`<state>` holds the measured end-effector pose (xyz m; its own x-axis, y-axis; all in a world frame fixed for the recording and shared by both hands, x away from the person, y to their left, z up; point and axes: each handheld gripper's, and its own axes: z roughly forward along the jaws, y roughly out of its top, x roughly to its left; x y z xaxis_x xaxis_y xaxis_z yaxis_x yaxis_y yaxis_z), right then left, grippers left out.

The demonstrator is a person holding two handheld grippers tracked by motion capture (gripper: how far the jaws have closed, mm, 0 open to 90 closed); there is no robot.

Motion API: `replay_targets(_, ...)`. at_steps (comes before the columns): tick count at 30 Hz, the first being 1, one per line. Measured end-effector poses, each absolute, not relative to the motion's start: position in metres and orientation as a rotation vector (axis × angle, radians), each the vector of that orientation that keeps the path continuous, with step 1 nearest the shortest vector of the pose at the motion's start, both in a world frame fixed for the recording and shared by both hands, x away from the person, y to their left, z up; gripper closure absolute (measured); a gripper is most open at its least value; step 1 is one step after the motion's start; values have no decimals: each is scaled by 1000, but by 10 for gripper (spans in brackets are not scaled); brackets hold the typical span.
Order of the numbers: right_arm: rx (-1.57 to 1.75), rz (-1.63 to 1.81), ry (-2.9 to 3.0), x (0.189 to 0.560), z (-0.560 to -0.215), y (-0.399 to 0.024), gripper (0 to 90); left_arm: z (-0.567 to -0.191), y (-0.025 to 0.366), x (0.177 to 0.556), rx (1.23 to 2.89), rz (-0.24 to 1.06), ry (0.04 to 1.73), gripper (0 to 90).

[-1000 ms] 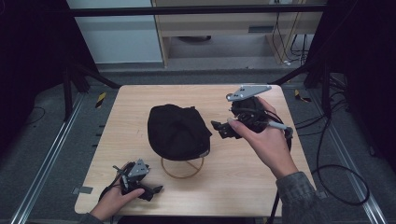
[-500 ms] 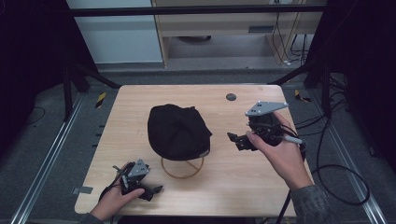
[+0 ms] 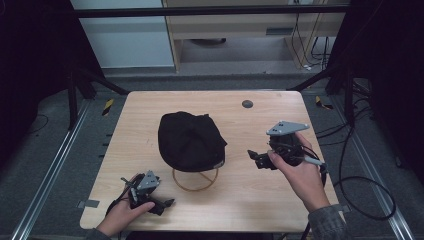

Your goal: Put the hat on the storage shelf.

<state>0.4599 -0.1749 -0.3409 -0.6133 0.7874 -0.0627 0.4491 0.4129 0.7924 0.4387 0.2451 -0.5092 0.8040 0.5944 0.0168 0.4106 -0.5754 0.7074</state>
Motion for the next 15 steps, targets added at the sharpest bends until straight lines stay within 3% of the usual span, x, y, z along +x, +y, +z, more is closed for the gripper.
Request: replay_targets(15,1166,1028,2267,451,-413,-190,116,-509,245,439,2263,328,737,0)
